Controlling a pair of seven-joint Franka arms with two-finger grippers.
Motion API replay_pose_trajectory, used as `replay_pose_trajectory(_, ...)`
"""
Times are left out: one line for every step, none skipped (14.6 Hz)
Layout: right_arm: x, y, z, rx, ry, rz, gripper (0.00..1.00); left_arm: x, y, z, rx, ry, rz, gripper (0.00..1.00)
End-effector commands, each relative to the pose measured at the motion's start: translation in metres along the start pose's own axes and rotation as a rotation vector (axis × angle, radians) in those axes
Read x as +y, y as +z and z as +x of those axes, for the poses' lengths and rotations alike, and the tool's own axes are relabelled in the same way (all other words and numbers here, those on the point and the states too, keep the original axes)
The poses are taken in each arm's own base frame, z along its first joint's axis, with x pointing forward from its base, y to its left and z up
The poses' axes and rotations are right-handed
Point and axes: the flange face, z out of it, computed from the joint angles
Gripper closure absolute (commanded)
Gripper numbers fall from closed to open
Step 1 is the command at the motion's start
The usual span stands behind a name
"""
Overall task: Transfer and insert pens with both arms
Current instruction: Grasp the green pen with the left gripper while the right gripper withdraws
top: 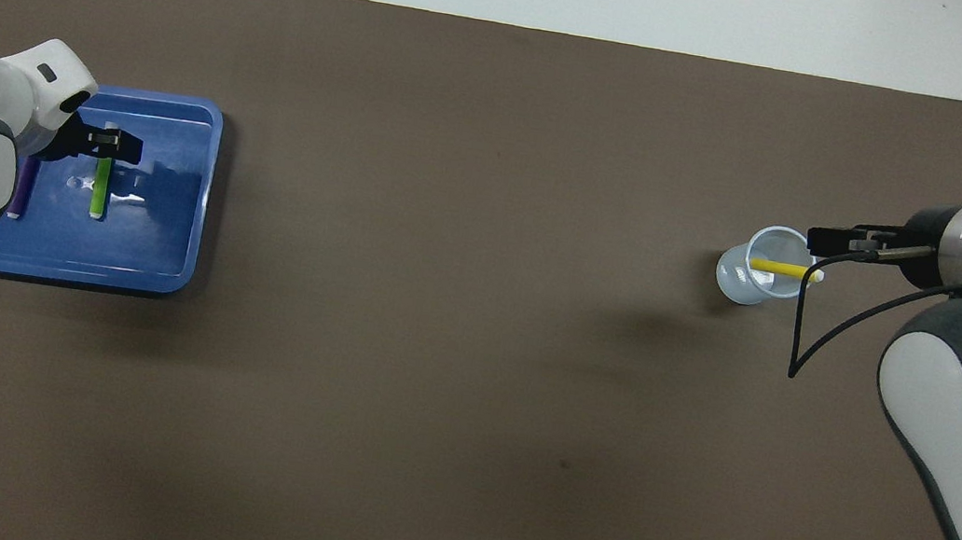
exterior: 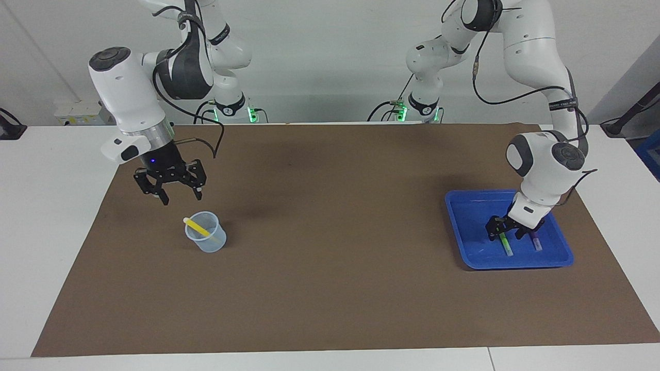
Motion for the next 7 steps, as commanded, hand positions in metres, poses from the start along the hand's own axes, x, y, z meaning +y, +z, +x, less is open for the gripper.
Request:
replay_pose_trajectory(-0.0008,0.0011,0.0009,0.007,0.016,-0.001,0.16,-0.0003,0.0057,-0.0065,-0.004,0.006,0.002,0.36)
replay_pose_trajectory(-0.0007,0.0008,0.0023,0.011,0.022,0.000,0.17,-0.0005,0.0040,-0.0057,0.000,0.006,0.003,0.37)
replay_pose_trajectory(-0.0006,0.0000,0.0038,0.012,0.028,0.000,0.17,-0.0014,0.0049,-0.0060,-0.001,0.004,0.003,0.37)
replay_pose_trajectory(-0.0008,-0.0007,0.0042,0.014,0.032,0.003,0.17,-0.0013,0.0046,-0.0063,-0.001,0.005,0.003,0.37)
replay_pose_trajectory(-0.0014,-0.0005,0.0041,0.014,0.042,0.016,0.17,-0.0014,0.0049,-0.0060,-0.001,0.004,0.003,0.35)
replay_pose_trajectory(-0.0021,-0.0011,0.0045,0.016,0.055,0.033,0.17,-0.0024,0.0044,-0.0055,0.005,0.001,0.003,0.33)
replay_pose_trajectory(-0.0054,-0.0026,0.0055,0.017,0.070,0.046,0.17,-0.0024,0.0044,-0.0055,0.005,0.001,0.003,0.32)
